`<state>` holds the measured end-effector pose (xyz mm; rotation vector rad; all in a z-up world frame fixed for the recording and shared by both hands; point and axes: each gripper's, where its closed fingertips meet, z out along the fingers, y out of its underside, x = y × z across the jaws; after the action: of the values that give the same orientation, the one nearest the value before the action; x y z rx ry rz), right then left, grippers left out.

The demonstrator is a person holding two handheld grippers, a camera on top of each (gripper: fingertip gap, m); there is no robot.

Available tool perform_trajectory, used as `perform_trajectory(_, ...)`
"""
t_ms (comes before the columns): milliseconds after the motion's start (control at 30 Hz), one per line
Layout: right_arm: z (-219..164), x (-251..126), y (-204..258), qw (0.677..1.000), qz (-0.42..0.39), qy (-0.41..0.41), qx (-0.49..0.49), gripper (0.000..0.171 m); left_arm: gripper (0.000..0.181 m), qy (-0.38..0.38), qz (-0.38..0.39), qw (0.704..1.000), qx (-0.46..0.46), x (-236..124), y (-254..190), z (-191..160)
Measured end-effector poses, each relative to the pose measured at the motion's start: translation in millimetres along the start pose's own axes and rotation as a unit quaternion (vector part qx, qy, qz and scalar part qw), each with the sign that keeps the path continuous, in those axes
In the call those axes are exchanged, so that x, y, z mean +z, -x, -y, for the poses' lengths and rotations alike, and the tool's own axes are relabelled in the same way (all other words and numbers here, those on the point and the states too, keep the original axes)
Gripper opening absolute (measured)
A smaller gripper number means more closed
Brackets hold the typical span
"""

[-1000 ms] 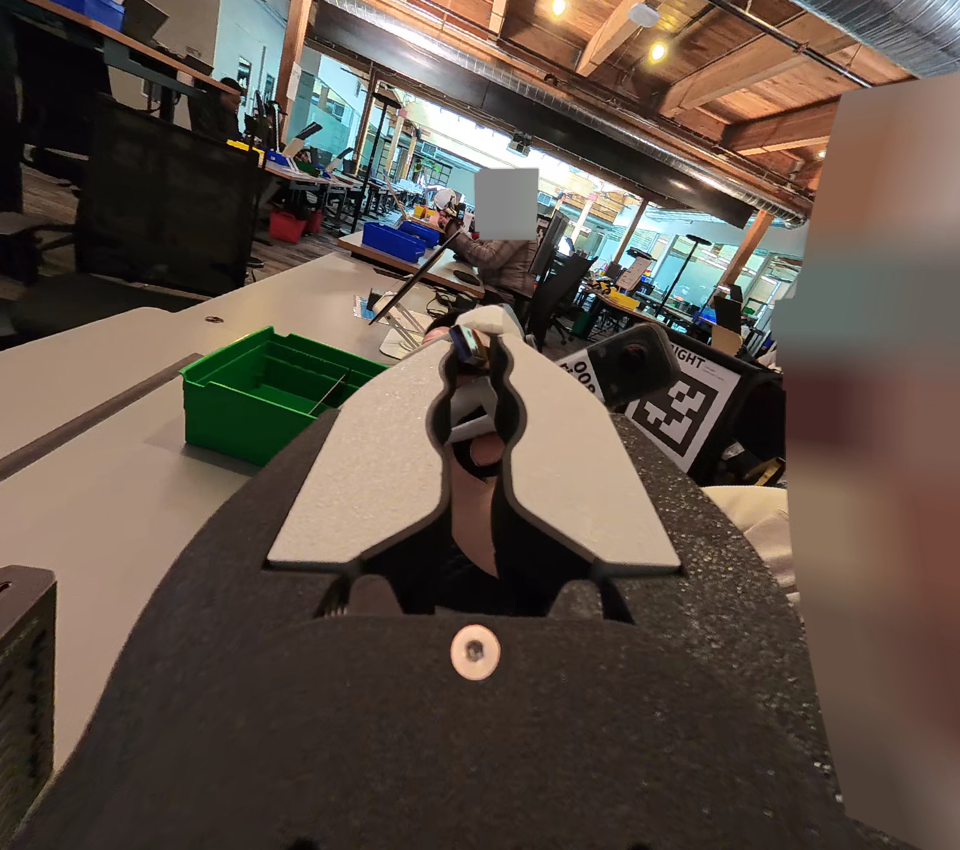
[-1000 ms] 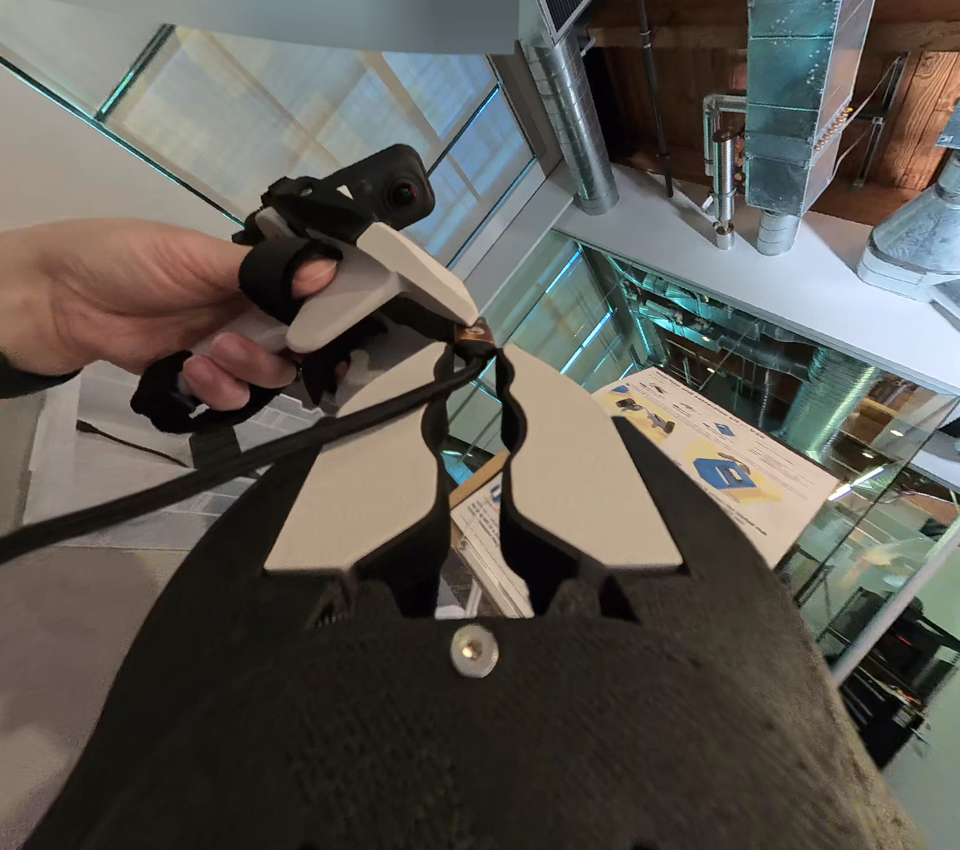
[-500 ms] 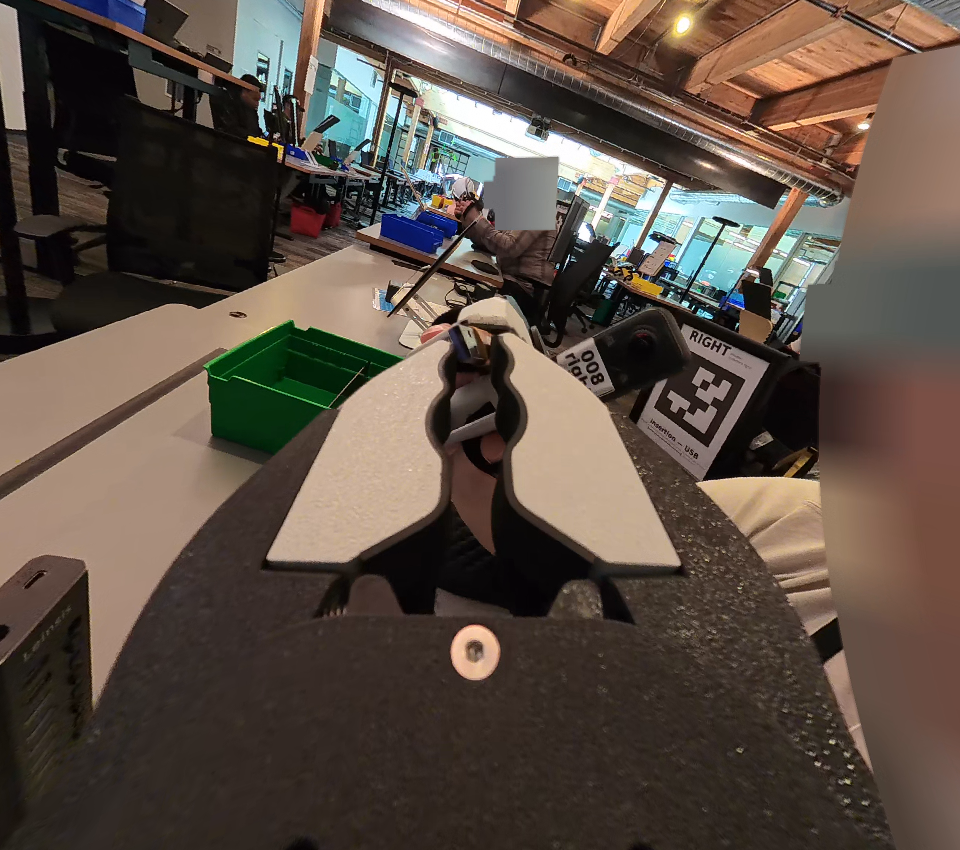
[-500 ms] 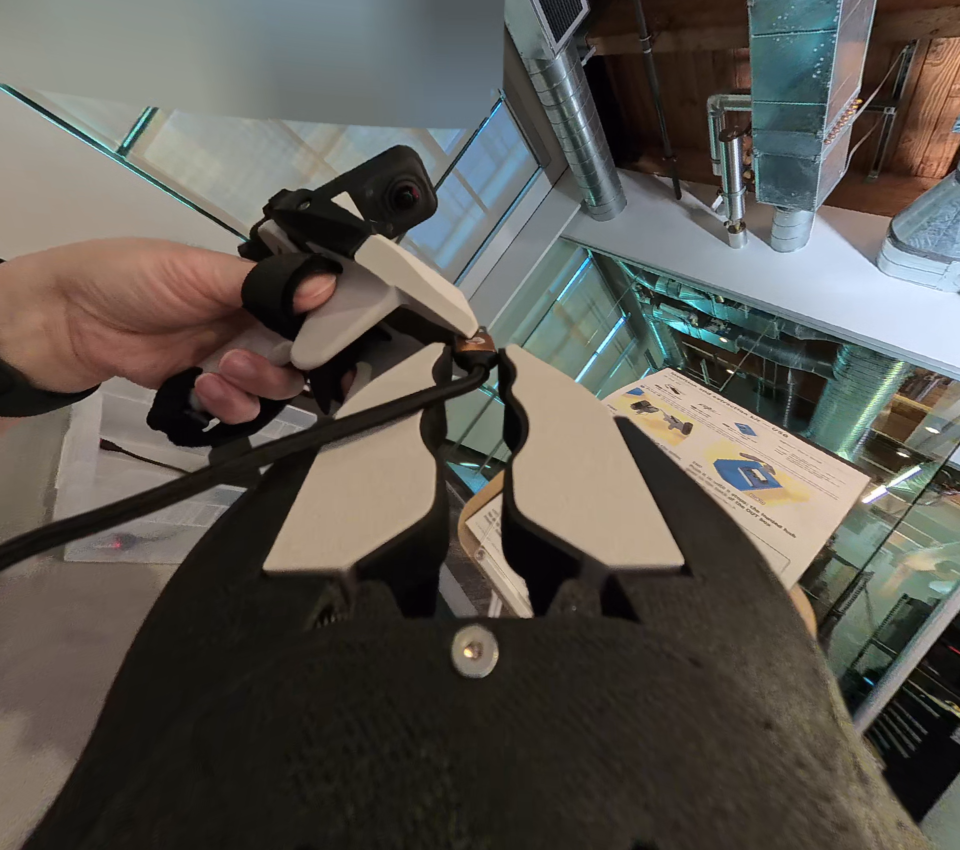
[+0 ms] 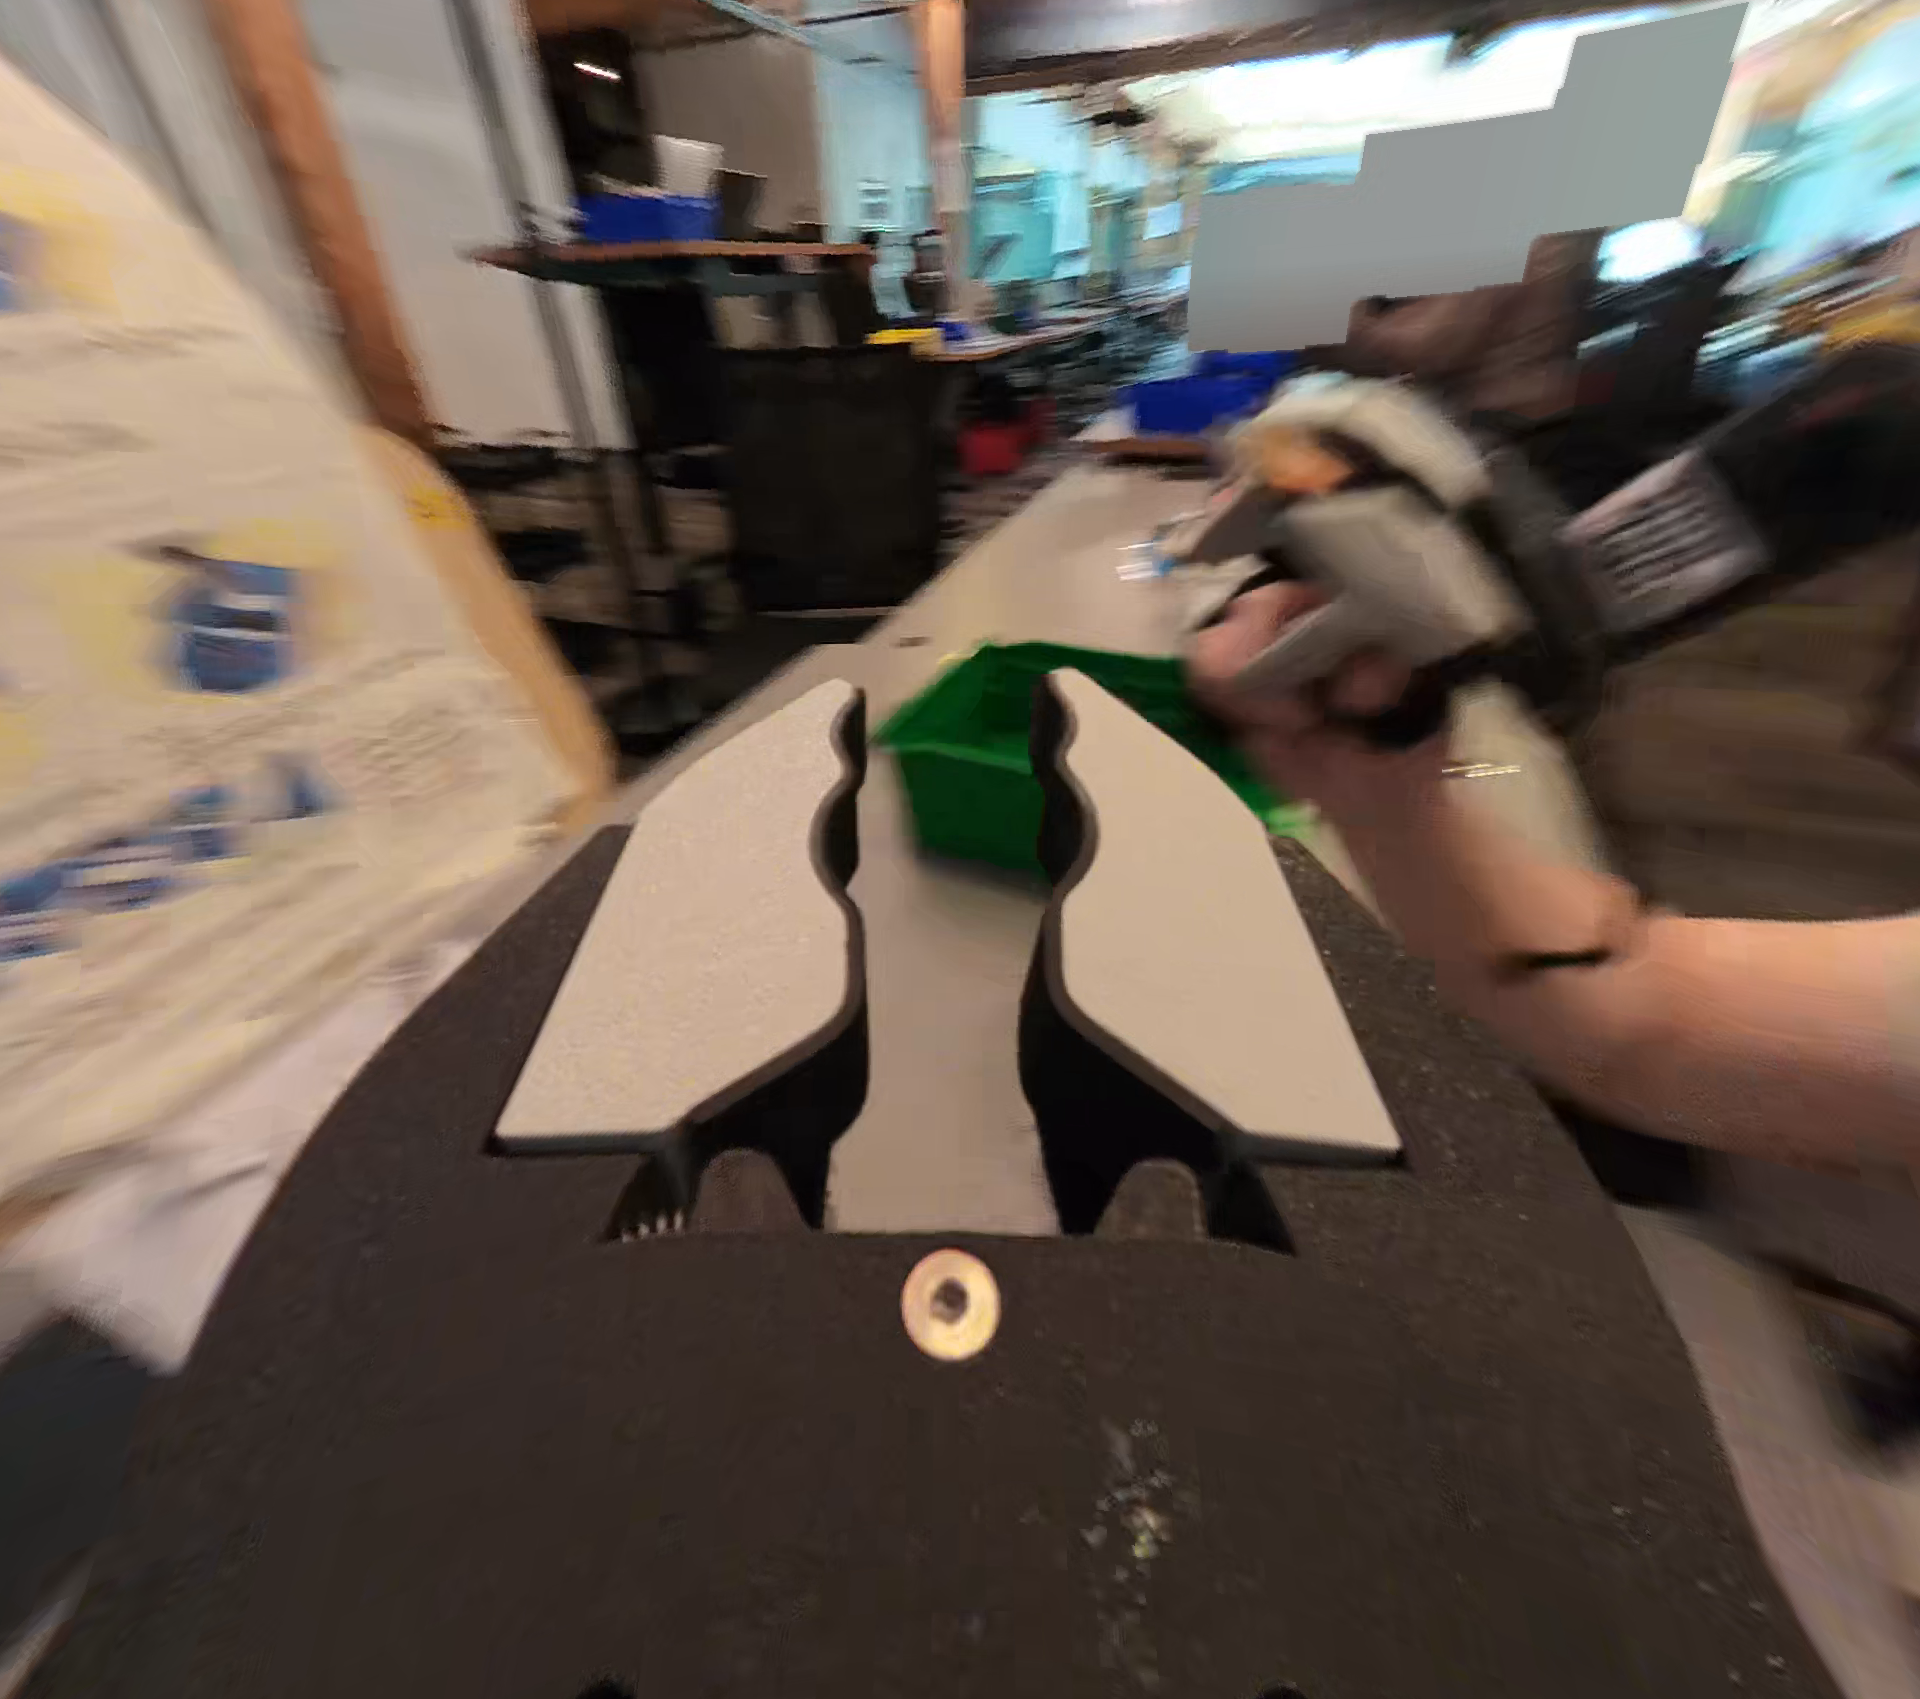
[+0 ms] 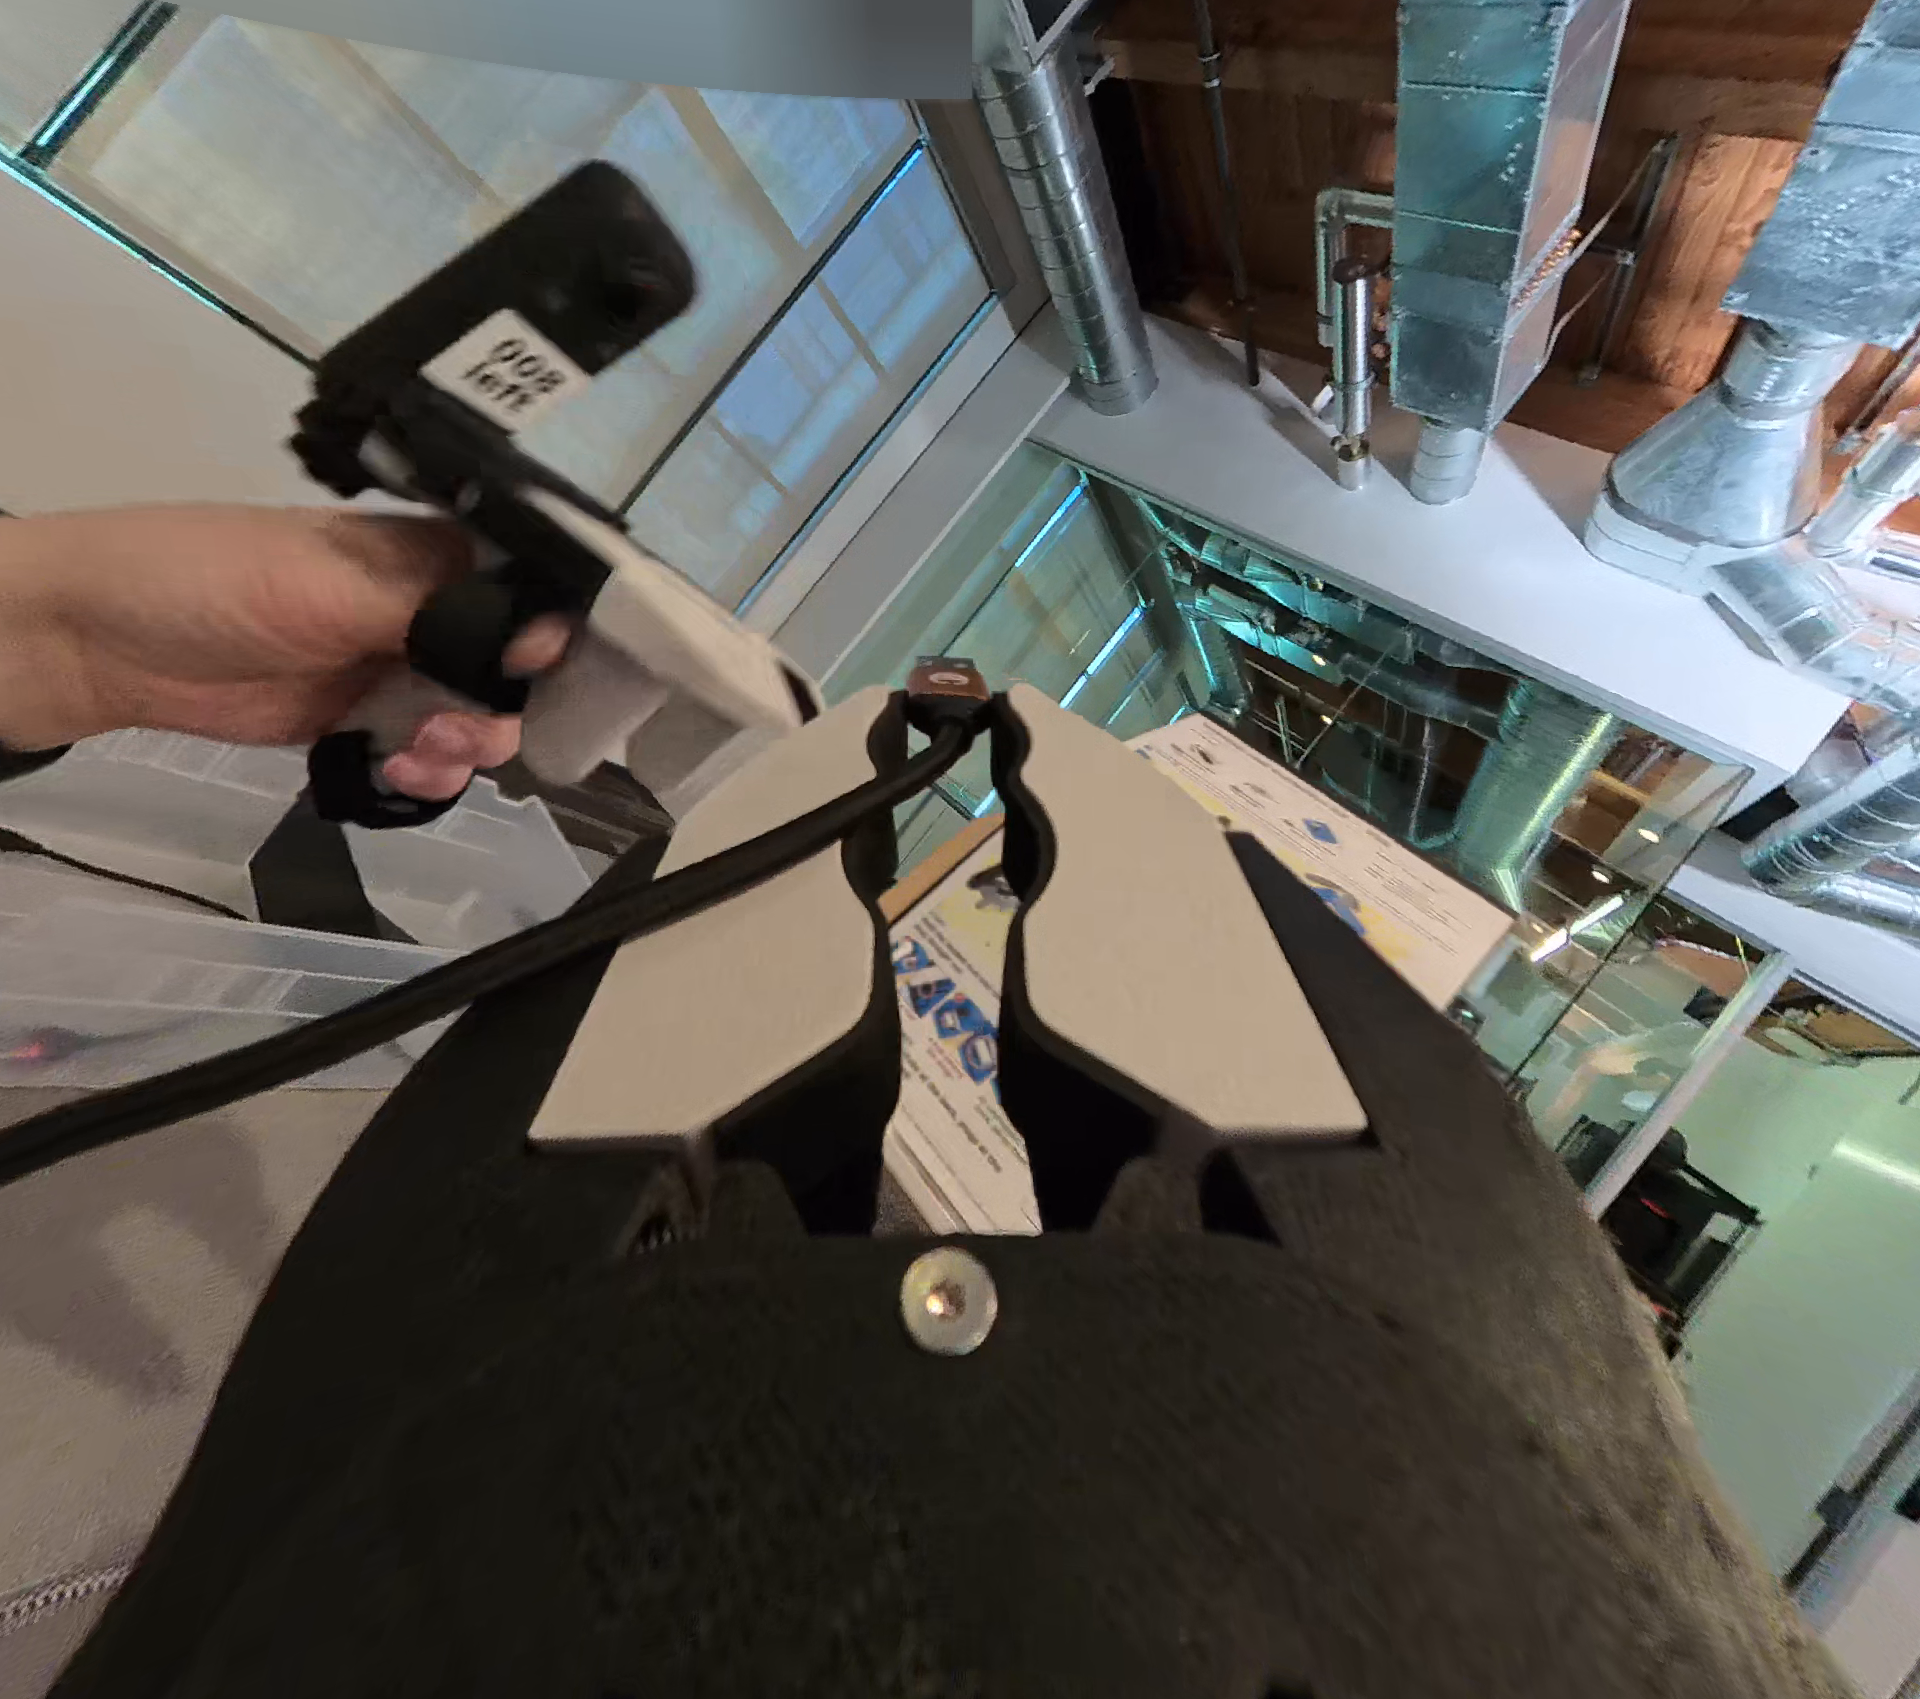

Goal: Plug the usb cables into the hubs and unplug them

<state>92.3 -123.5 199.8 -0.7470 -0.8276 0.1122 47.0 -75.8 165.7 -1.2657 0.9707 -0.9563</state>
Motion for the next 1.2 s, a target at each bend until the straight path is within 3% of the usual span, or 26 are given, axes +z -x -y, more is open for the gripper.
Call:
perform_trajectory(33,0.4,-3.6,-9.5,1.0,-0.009,0.002,0.007,0.016,0.041,0.001,0.069,0.996,0.057,-2.5,20.4,-8.7)
perform_trajectory(100,1.1,-11.4,-27.4,0.999,-0.027,0.0,0.02,0.016,0.045,-0.006,0.193,0.969,0.153,-5.6,59.7,-26.6)
perform_trajectory(133,1.0,-14.8,-34.6,0.999,-0.033,0.0,0.027,0.016,0.047,0.023,0.211,0.961,0.18,-0.8,71.7,-44.0)
perform_trajectory(200,0.5,-20.3,-46.0,0.998,-0.041,0.002,0.037,0.016,0.066,0.074,0.187,0.968,0.152,17.7,84.3,-86.1)
perform_trajectory(300,0.2,-26.0,-56.5,0.998,-0.051,0.007,0.034,0.016,0.084,0.101,0.088,0.989,0.06,38.7,82.2,-140.5)
perform_trajectory(433,1.3,-28.9,-60.8,0.998,-0.051,0.009,0.029,0.016,0.076,0.055,0.023,0.998,0.001,42.5,79.9,-169.1)
perform_trajectory(500,1.2,-29.1,-61.3,0.998,-0.05,0.009,0.027,0.016,0.063,0.043,-0.021,0.998,-0.027,43.1,71.2,-178.0)
perform_trajectory(567,1.2,-29.1,-61.3,0.999,-0.048,0.007,0.025,0.016,0.052,0.075,-0.043,0.996,-0.035,44.3,68.1,-197.2)
perform_trajectory(933,-2.2,-25.8,-56.3,0.999,-0.033,0.014,0.018,0.016,0.057,0.297,-0.038,0.954,-0.016,48.9,68.8,-299.5)
perform_trajectory(1133,-21.0,-17.7,-49.9,0.999,-0.021,0.041,0.023,0.016,0.03,0.346,-0.041,0.936,-0.039,51.0,69.6,-309.3)
perform_trajectory(1200,-28.8,-13.4,-45.3,0.998,-0.016,0.051,0.034,0.016,0.03,0.35,-0.041,0.934,-0.059,50.4,71.5,-299.4)
